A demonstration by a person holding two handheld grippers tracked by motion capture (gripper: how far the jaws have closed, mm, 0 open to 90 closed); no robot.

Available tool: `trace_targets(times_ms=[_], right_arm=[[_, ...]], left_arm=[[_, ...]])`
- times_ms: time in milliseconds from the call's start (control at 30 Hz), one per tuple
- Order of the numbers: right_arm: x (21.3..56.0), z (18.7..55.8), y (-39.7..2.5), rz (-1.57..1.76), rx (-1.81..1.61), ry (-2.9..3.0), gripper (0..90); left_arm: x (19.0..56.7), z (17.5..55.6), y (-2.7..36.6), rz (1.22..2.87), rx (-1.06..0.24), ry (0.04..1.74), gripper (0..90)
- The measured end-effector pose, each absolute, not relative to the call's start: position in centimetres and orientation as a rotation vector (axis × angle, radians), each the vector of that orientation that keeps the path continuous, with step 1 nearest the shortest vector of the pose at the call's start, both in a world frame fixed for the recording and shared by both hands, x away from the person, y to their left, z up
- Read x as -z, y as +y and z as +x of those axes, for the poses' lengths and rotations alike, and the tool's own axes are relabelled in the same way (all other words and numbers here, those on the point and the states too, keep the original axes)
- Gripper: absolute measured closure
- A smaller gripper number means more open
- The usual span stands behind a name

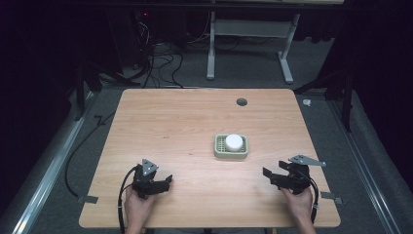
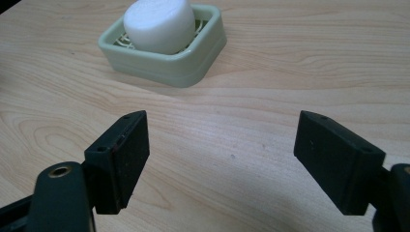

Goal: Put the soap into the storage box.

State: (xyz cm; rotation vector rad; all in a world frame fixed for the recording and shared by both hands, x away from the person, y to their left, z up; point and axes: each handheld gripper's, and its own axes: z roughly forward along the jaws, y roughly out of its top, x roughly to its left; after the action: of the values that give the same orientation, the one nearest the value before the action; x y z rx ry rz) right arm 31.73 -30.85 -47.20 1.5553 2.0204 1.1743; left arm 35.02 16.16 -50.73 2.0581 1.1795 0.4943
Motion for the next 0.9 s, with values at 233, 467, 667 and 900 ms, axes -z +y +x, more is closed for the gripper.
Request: trace_targets(times_ms=[233, 467, 667, 900], right_arm=[[47.9, 31.6, -30.5, 1.562, -1.163, 2.027, 21.5], [48.5, 31.5, -30.0, 1.551, -1.137, 2.045, 21.7], [48.9, 31.5, -29.7, 1.539, -1.113, 2.056, 21.8], [49.4, 31.5, -29.3, 1.536, -1.081, 2.069, 21.9]], left_arm=[[50.7, 35.0, 16.2, 2.058, -0.495, 1.179, 19.7], [50.7, 35.0, 16.2, 2.058, -0.495, 1.179, 19.7], [50.7, 35.0, 16.2, 2.059, -0.495, 1.179, 19.7], [50.7, 35.0, 16.2, 2.058, -0.495, 1.179, 19.7]])
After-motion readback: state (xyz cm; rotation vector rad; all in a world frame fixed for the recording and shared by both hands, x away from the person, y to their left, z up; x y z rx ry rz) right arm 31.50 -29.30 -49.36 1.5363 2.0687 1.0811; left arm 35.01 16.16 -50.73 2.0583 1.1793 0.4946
